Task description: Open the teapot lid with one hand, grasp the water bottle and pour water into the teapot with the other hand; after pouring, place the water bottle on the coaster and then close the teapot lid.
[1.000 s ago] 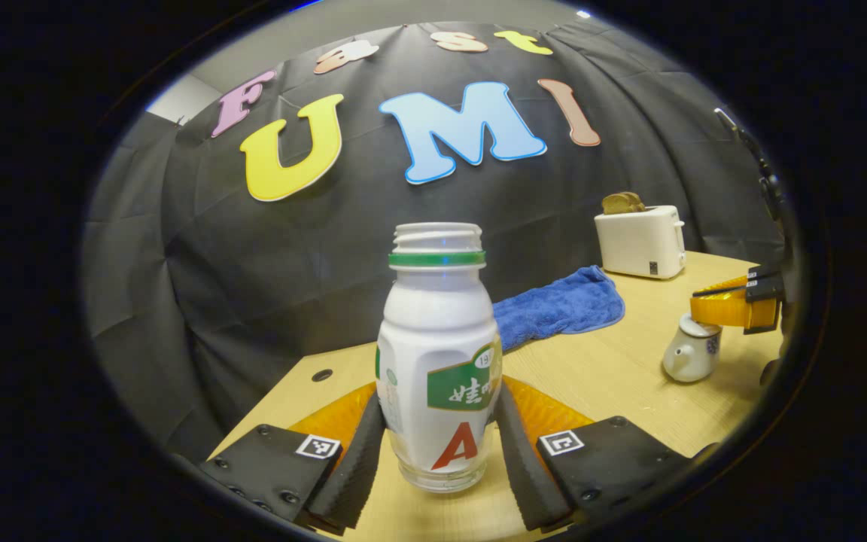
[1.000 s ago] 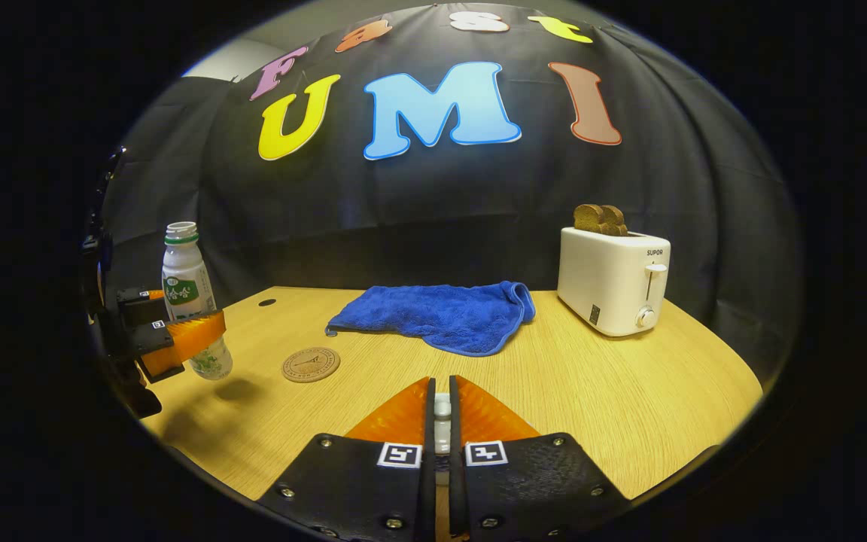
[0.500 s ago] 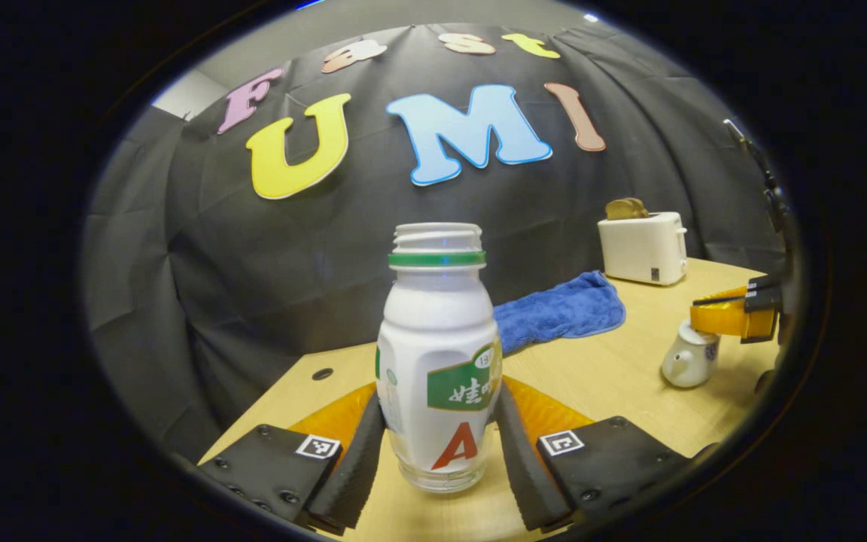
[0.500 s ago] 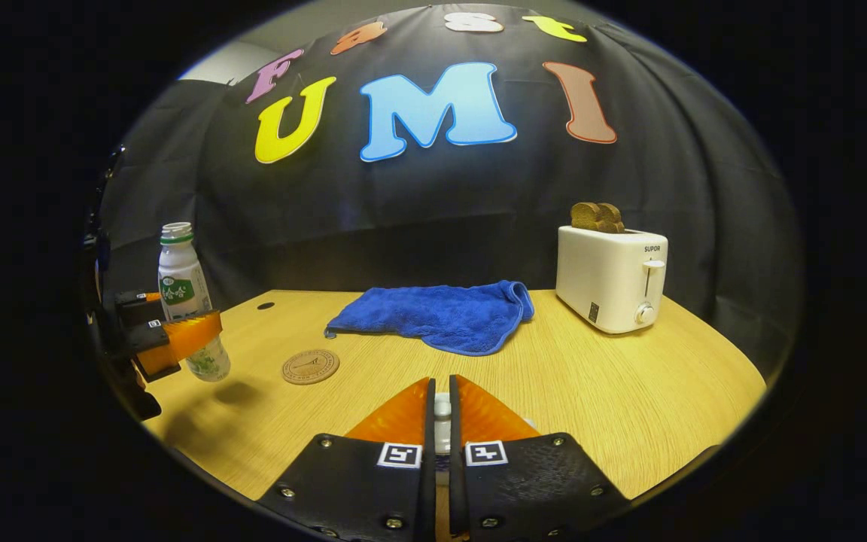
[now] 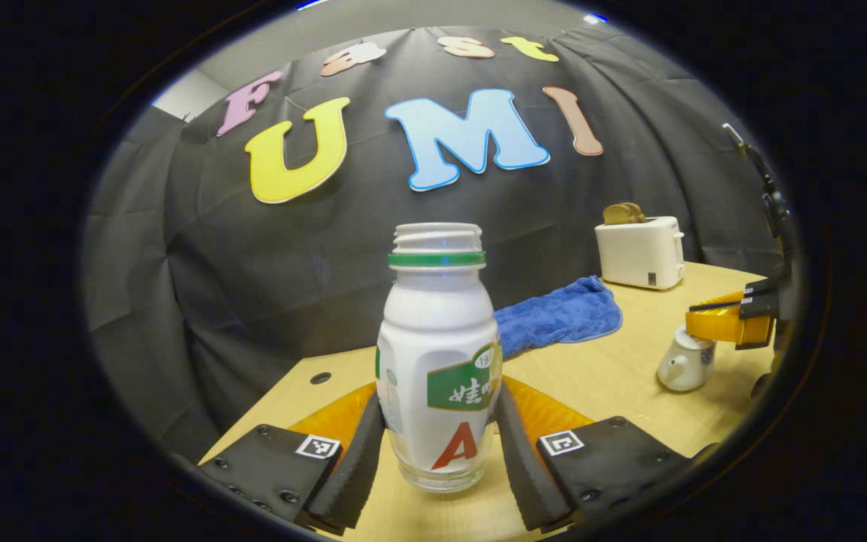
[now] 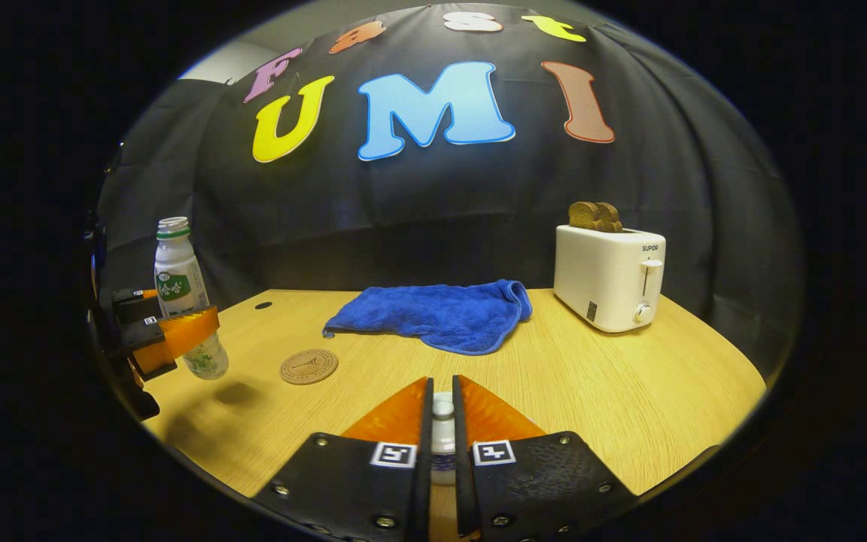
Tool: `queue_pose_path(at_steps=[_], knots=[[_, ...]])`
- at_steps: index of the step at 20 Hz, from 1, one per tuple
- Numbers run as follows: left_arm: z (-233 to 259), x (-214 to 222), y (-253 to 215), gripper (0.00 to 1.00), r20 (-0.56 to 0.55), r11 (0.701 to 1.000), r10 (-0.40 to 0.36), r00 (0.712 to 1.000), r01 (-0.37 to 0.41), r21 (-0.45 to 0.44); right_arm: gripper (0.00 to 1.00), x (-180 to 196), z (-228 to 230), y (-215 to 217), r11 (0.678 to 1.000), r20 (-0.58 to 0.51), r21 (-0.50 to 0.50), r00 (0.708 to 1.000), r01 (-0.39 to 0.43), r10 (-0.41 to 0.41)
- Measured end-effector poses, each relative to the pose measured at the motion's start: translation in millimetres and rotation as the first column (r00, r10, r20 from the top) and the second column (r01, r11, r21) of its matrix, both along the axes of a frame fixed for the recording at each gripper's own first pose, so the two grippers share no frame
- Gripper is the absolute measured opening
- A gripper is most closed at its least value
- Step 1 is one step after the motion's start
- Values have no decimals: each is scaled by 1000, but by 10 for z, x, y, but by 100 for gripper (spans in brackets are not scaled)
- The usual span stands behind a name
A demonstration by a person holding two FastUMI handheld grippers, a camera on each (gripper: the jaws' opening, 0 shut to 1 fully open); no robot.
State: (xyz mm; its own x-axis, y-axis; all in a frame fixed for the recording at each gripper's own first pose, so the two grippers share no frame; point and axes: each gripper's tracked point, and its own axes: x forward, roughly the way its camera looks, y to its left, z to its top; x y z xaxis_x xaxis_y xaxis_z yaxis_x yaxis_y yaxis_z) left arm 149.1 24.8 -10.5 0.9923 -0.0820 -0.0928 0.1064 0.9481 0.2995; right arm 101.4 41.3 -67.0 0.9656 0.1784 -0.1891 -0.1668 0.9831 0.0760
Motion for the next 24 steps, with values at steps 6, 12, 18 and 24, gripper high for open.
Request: queue_pose_path(at_steps=[6, 12, 18, 24], knots=[[-46, 173, -145, 75, -11, 999, -32, 999, 31, -44, 25, 15, 52, -49, 1000, 25, -3, 1000, 14, -14], [-102, 434, -262, 87, -27, 994, -48, 999, 45, -95, 37, 36, 175, -143, 999, 71, -3, 997, 41, -41], [-297, 730, -356, 87, -84, 991, -55, 995, 44, -127, 37, 9, 284, -209, 999, 104, -5, 993, 52, -51], [-405, 955, -418, 87, -111, 985, -58, 992, 38, -171, 37, 4, 322, -260, 998, 114, 21, 992, 54, -56]])
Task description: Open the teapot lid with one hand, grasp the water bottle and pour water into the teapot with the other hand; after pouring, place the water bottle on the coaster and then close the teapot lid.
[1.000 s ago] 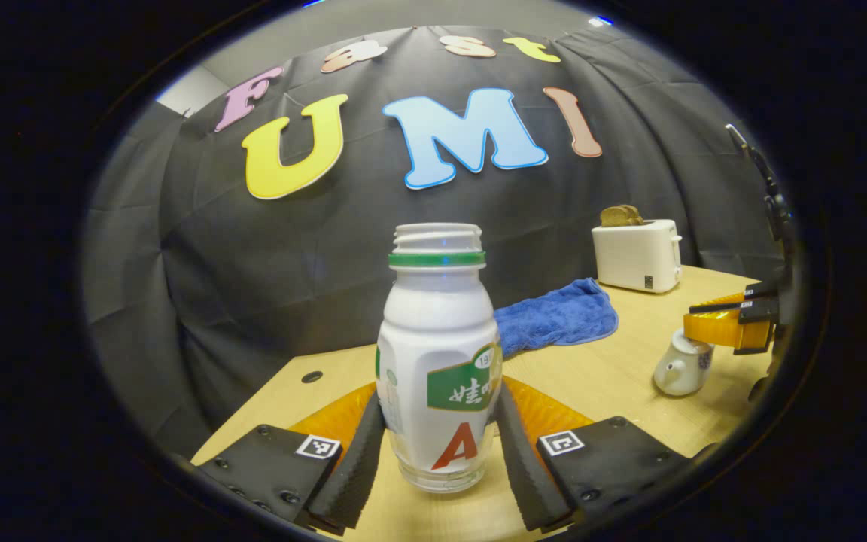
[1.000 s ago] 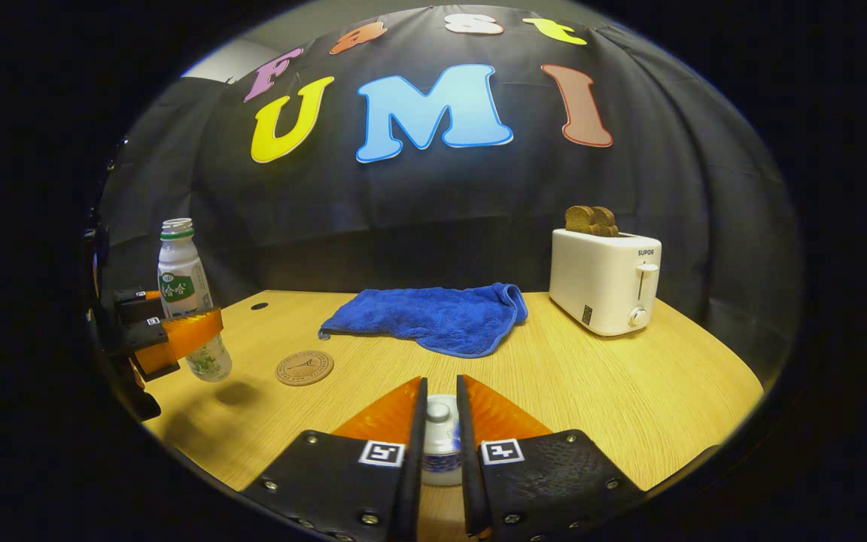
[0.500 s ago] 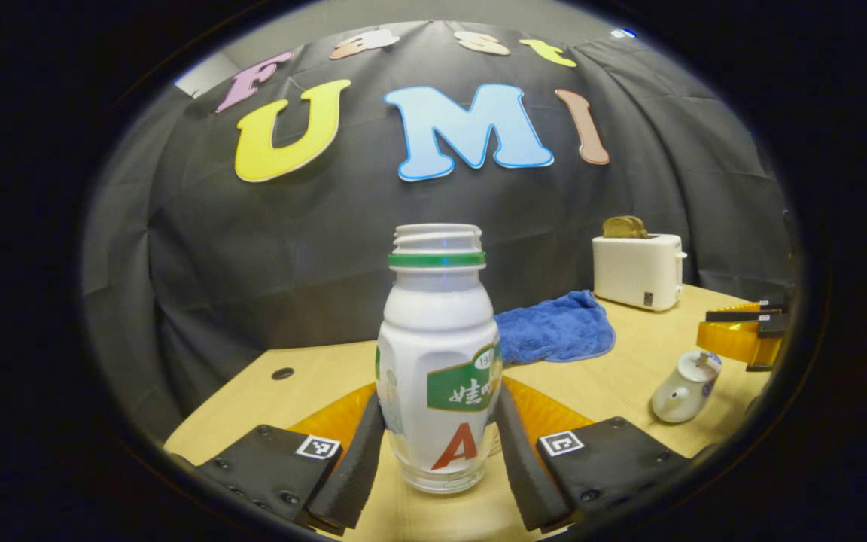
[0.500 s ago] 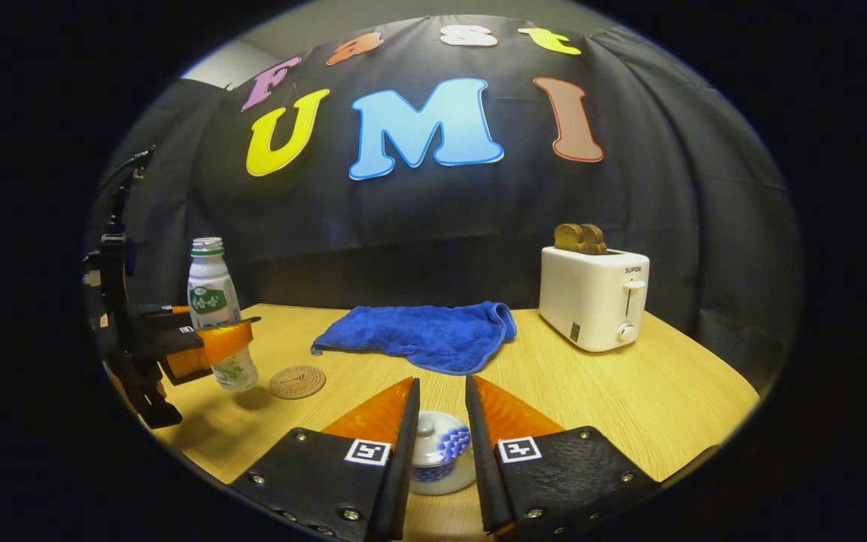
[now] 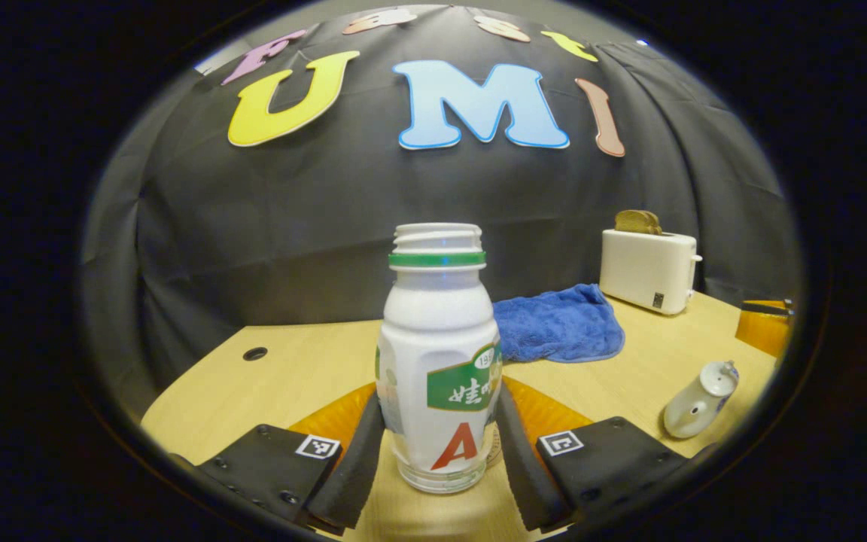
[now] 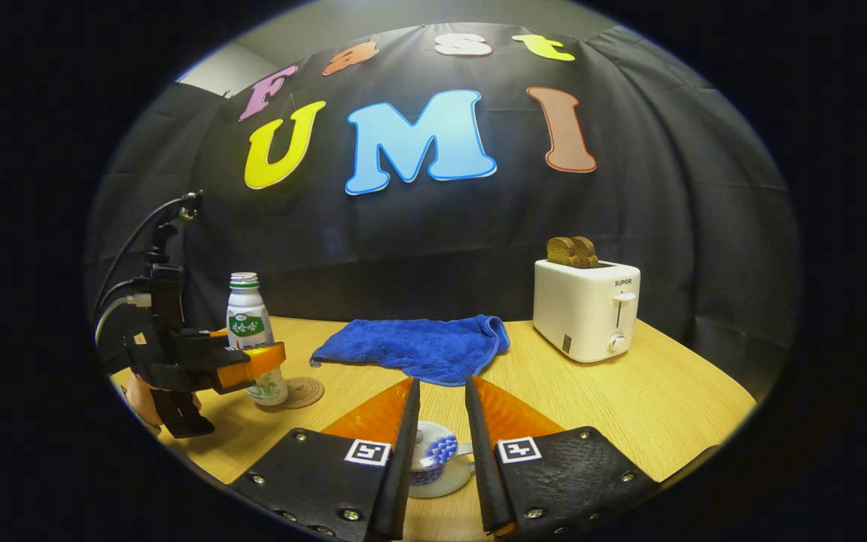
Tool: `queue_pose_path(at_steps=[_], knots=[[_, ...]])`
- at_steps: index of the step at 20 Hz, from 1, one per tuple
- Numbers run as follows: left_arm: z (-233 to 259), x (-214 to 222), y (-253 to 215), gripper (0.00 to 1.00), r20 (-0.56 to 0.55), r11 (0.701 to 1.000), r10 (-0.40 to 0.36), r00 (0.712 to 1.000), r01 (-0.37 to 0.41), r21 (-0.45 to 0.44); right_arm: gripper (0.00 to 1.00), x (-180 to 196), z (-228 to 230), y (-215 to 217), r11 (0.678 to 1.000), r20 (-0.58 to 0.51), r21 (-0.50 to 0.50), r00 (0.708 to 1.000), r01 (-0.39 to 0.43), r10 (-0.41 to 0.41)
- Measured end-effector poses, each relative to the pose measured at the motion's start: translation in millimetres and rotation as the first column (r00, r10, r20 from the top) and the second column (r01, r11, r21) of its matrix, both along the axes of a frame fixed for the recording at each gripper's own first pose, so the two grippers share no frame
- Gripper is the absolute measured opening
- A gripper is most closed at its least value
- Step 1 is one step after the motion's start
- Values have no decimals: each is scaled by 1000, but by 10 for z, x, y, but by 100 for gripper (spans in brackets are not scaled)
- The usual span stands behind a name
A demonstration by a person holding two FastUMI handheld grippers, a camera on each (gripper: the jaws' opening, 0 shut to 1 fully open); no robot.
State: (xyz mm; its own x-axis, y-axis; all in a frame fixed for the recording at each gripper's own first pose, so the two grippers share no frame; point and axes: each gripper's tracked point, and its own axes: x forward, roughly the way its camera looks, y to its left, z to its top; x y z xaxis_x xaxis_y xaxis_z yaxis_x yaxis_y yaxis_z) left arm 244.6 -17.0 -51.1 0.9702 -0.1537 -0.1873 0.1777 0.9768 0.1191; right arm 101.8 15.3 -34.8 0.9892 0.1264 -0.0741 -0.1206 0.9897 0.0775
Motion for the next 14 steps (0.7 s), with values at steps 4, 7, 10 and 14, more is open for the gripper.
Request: queue_pose_path(at_steps=[4, 7, 10, 14], knots=[[-3, 78, -72, 87, 16, 1000, -20, 1000, 20, -13, 37, 19, -47, -34, 1000, -12, 10, 1000, 4, -3], [7, 109, -93, 87, 23, 1000, -23, 999, 23, -12, 37, 26, -66, -56, 1000, -18, 19, 1000, 6, -6], [5, 99, -76, 87, 24, 1000, -21, 999, 21, -15, 37, 32, -62, -95, 999, -14, 30, 1000, 15, -15], [4, 94, -56, 82, 25, 999, -16, 1000, 17, -36, 37, 37, -66, -120, 999, -14, 40, 1000, 18, -17]])
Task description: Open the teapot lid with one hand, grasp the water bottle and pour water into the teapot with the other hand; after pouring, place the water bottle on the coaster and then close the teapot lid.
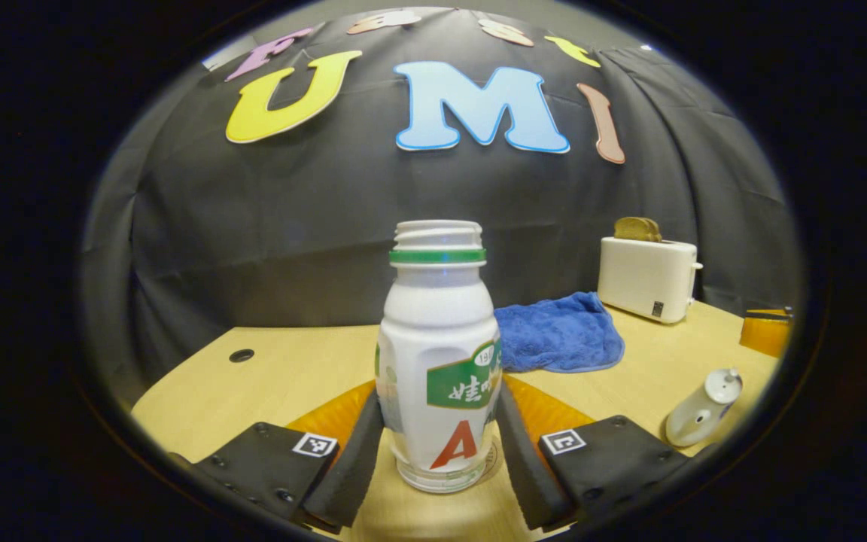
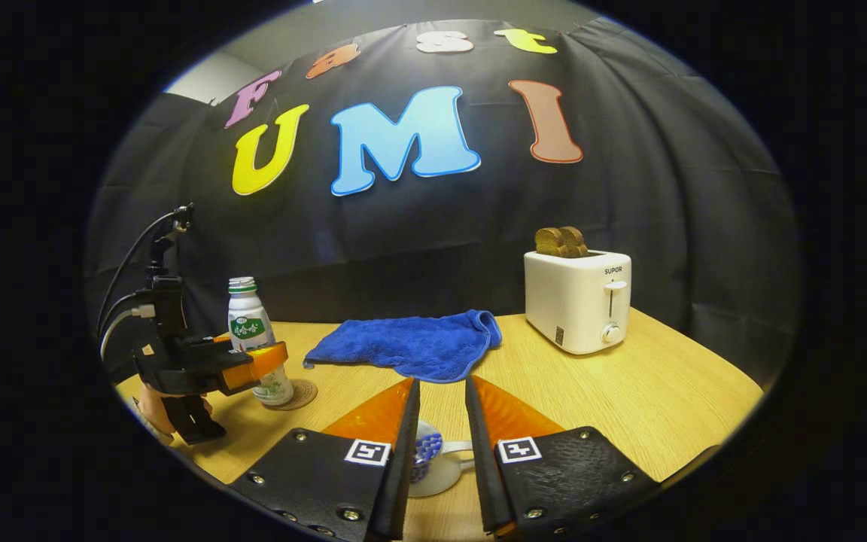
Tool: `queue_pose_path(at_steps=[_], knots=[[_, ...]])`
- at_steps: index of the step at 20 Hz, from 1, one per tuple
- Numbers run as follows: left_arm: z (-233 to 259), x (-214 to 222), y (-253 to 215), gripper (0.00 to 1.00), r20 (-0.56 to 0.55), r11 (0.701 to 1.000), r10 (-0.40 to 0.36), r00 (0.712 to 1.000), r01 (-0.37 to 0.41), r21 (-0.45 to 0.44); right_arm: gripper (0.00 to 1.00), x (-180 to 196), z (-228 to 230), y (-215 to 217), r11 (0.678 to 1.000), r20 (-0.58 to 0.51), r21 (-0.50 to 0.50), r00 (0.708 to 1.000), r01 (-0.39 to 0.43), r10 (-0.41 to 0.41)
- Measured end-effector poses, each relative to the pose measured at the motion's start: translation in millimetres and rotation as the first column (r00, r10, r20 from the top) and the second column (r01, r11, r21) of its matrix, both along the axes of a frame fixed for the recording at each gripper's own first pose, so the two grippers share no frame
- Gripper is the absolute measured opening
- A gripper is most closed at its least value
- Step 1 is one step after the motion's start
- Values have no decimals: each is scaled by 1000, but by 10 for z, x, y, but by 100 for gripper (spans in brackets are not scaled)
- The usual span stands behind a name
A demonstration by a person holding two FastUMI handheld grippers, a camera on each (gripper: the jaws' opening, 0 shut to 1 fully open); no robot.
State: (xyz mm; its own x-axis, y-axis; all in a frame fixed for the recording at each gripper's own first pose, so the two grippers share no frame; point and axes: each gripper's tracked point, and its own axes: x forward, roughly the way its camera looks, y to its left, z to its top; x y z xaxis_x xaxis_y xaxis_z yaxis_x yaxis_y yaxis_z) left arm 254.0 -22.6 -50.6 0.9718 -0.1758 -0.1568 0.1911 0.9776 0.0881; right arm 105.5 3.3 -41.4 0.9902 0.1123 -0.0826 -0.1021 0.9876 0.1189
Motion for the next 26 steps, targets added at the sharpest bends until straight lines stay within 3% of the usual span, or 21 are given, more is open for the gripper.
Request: queue_pose_path(at_steps=[2, 6, 7, 8, 26], knots=[[-30, 3, -26, 92, -11, 1000, -14, 1000, 14, 1, 37, 1, -12, 7, 1000, -3, 4, 1000, -3, 3], [-68, -2, -33, 99, -21, 1000, -11, 1000, 12, 15, 37, 9, -38, 19, 1000, -9, 8, 1000, -9, 9], [-45, 4, -46, 93, -17, 1000, -17, 1000, 17, 8, 37, 14, -46, 15, 1000, -13, 6, 1000, -9, 9], [-25, 11, -52, 99, -10, 1000, -20, 1000, 20, 5, 37, 18, -58, 16, 1000, -15, 5, 1000, -10, 10], [338, 156, -120, 99, 63, 996, -59, 996, 54, 66, 37, 32, -142, -22, 1000, -37, 15, 999, -4, 5]])
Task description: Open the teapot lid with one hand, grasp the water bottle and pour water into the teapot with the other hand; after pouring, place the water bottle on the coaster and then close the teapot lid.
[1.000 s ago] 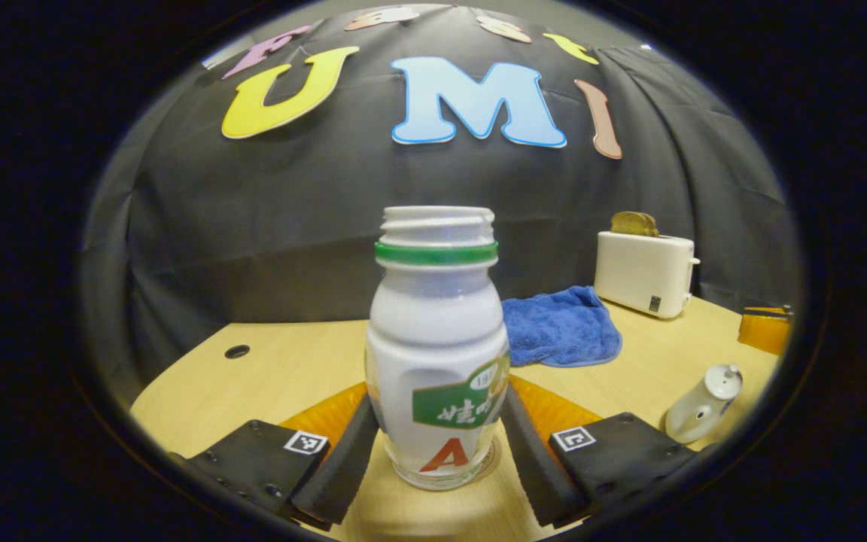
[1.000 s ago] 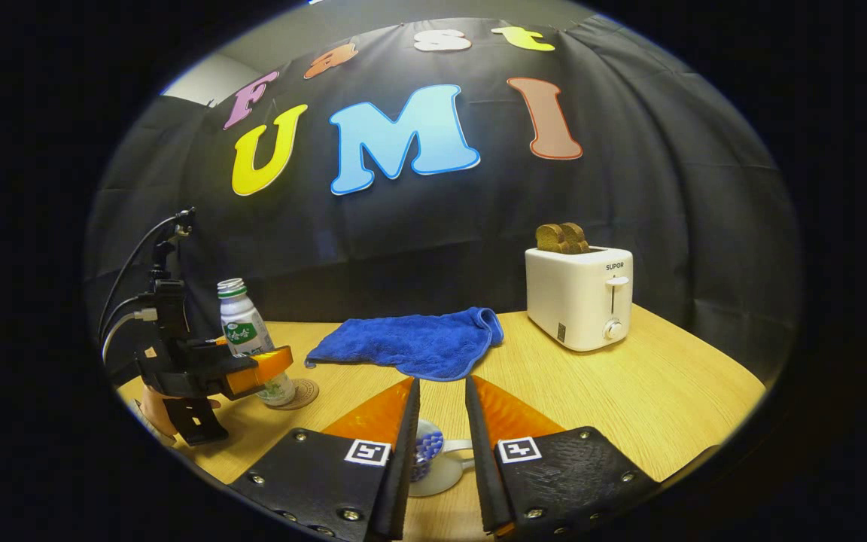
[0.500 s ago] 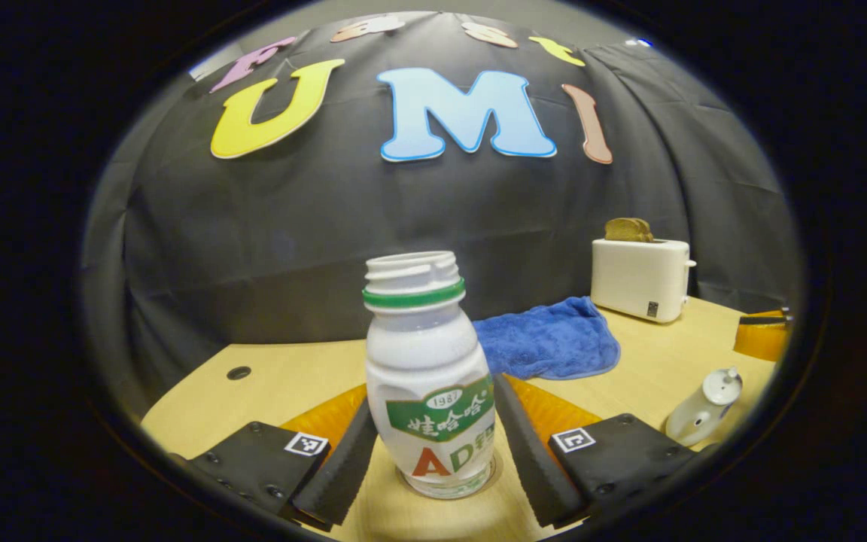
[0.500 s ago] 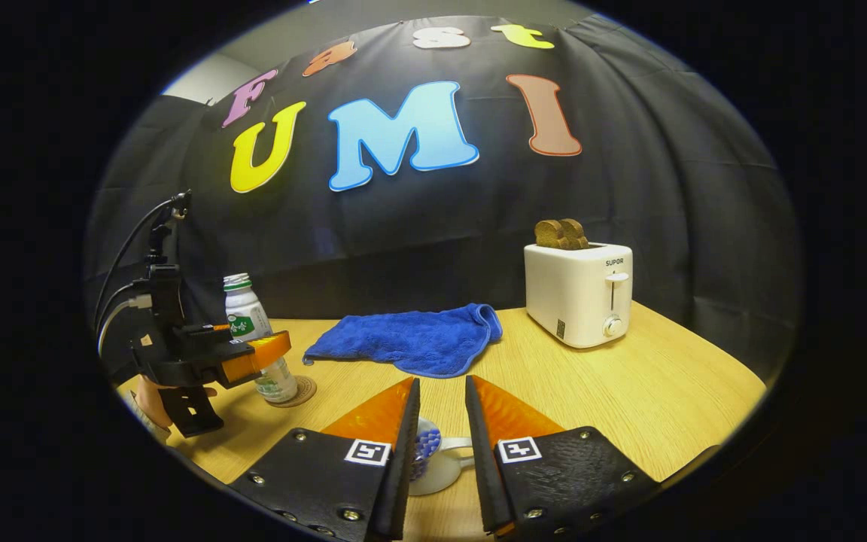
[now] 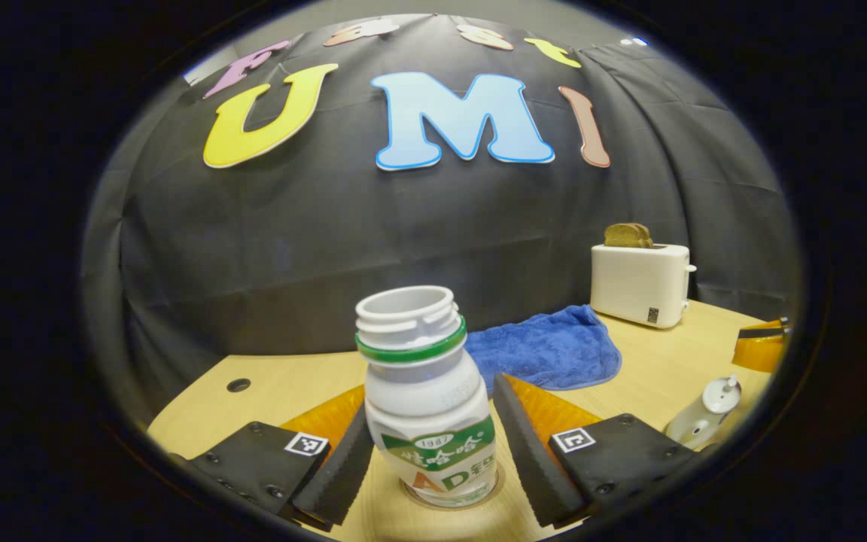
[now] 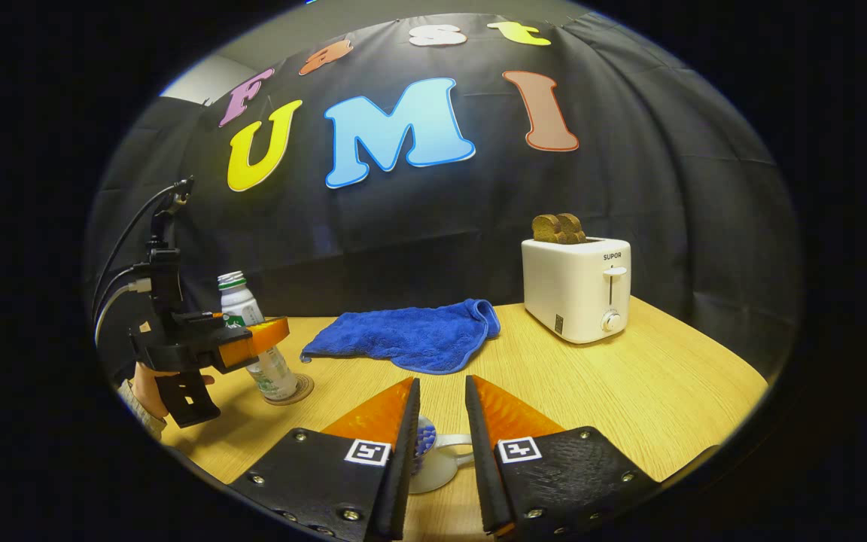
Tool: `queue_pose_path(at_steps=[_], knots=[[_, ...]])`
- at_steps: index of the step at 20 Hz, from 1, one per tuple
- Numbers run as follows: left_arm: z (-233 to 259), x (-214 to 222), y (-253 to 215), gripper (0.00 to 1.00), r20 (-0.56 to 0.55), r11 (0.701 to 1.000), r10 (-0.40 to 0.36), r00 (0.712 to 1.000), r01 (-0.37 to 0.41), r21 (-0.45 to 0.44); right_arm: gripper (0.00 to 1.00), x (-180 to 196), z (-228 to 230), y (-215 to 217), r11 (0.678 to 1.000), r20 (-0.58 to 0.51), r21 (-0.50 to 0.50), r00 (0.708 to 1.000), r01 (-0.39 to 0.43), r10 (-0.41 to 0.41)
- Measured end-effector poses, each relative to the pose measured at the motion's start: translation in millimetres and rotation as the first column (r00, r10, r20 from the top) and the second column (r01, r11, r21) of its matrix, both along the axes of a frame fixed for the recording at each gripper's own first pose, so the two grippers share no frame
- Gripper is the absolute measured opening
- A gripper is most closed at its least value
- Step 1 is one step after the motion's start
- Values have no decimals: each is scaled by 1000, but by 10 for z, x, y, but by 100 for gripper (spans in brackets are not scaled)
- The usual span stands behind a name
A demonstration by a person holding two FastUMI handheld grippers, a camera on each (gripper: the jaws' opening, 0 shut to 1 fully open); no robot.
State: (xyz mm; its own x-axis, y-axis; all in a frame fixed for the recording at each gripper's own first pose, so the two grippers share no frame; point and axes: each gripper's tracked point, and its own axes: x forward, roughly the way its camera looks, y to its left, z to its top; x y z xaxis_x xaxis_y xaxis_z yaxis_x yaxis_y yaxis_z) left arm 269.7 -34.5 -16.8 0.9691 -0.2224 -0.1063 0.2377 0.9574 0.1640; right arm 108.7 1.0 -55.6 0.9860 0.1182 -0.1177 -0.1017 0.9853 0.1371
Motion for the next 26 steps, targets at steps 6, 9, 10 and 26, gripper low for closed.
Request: queue_pose_path(at_steps=[6, 9, 10, 26], knots=[[83, -73, 8, 93, 2, 1000, -6, 1000, 6, -8, 37, -9, -2, -7, 1000, -1, 11, 1000, -2, 2], [133, -141, 34, 93, 0, 1000, -5, 1000, 5, -28, 37, -8, 1, -10, 1000, -1, 19, 1000, -6, 6], [133, -170, 52, 90, -3, 1000, -2, 1000, 2, -30, 37, -15, -1, -7, 1000, -2, 21, 1000, -8, 8], [186, -1285, 165, 100, 55, 997, 33, 998, -29, -74, 37, -389, 268, 162, 999, 77, -27, 996, -35, 37]])
